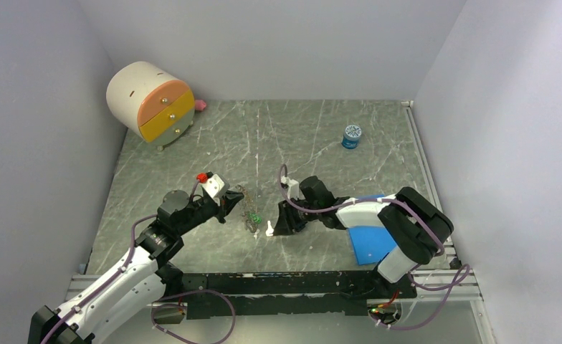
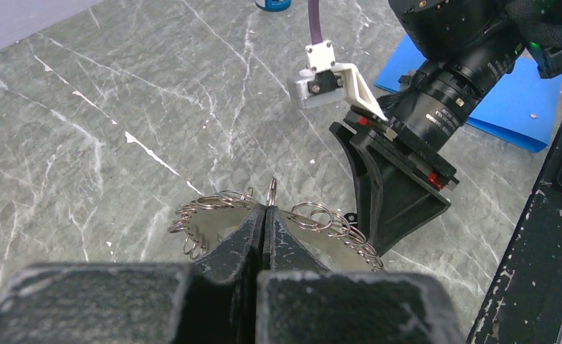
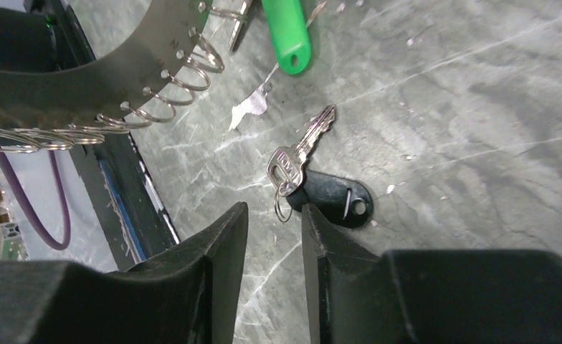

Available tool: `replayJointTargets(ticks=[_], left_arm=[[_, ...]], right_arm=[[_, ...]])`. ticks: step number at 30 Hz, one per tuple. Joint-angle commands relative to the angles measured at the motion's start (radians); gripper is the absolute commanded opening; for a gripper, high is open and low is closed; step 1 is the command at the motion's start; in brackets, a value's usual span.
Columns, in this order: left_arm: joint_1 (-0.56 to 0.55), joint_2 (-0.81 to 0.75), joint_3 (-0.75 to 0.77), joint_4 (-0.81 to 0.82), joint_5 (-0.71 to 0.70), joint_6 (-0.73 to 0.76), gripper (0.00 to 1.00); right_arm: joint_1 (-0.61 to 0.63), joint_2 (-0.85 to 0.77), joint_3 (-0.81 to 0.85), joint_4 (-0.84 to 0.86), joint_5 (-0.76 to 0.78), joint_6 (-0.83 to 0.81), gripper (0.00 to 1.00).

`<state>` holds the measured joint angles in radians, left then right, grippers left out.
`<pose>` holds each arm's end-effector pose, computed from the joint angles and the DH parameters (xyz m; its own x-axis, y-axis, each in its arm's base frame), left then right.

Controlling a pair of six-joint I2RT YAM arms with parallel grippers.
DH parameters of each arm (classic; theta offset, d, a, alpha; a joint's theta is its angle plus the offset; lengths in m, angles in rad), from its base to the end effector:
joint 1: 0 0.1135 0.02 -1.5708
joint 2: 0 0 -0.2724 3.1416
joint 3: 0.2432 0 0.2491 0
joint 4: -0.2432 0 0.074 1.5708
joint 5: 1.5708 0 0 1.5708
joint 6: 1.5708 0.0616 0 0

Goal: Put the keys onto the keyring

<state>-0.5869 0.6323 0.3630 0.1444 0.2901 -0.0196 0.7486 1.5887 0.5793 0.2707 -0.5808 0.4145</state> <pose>0.1412 -0.1151 0.2514 -0.1187 0.0564 -0.9913 0.7648 0.6419 -0.0551 0.1947 0.2270 0.1286 -0.8004 -0.2840 -0.5279 -0.5942 0.4925 0.6359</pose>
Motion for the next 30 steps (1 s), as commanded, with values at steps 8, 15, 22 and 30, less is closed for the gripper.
replayJointTargets(ticks=[8,15,22,30], left_arm=[[-0.002,-0.009,-0.005,0.064,0.025,-0.015,0.02],[-0.001,-0.014,0.0,0.043,0.023,-0.013,0.03],[-0.001,-0.017,0.016,0.02,0.028,0.001,0.03],[-0.001,0.017,0.047,0.007,0.067,0.045,0.03]], right_arm=[[0.05,-0.036,0.044,-0.053,0.117,-0.065,0.12],[0.05,-0.079,0.035,-0.034,0.115,-0.063,0.0],[0.04,-0.209,0.021,-0.02,0.119,-0.073,0.0],[-0.042,-0.382,0.034,-0.053,0.154,-0.093,0.0]])
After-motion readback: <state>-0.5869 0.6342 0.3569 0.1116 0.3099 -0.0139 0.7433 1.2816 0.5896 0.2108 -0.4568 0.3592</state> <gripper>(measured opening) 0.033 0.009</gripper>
